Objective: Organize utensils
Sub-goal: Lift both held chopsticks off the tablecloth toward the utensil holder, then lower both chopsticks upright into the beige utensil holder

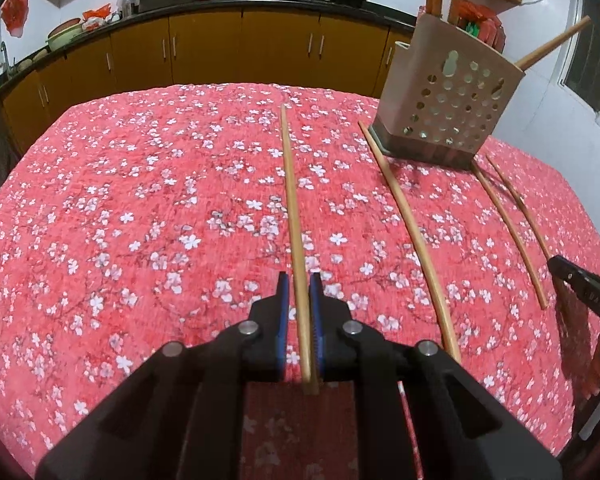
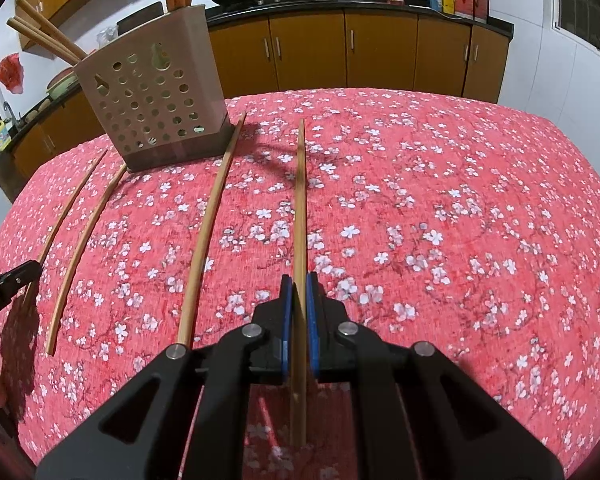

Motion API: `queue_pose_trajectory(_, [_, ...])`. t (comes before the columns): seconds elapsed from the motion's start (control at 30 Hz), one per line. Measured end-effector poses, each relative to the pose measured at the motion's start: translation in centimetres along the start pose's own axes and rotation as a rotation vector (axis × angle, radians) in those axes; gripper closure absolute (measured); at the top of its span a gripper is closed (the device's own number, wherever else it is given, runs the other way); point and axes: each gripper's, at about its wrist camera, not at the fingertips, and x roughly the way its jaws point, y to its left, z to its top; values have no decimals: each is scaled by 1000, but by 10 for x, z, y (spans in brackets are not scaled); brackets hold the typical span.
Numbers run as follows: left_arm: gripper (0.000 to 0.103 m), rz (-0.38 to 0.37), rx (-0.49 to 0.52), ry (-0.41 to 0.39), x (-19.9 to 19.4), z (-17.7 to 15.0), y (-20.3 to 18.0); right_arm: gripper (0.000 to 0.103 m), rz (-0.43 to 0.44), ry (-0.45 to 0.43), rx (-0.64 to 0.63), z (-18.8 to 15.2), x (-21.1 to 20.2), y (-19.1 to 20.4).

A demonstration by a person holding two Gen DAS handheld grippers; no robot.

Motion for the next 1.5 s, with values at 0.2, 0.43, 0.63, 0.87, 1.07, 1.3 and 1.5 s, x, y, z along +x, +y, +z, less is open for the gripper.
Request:
queue_pose_trajectory(0.2, [95,16,0,1,0,0,0,95,10,-1,9,1,0,-2])
queue_pose_trajectory(0.43, [95,4,-11,19,-4,4,3,95,15,-57,13,6,-18,-1])
queue_pose_trajectory(0.63, [95,-19,-6,-39,-32,16,10,95,4,-159,19,21,-49,-5])
queue_pose_trajectory(0.87, [96,-48,12,-151,-76,40,9,95,-4,-281,21,40,-82,-8])
queue_pose_trajectory(1.07, [96,-72,11,-239,-108,57,8,95,2,-348,21,52,-99,-8])
queue_pose_trajectory(1.3, [96,-93,35,-333,-140,76,1,95,9,-402,13,60,-116,-5])
queue_pose_trajectory(1.5, [96,-95,57,-375,-154,88,-2,95,14,-429,-6,67,-124,0])
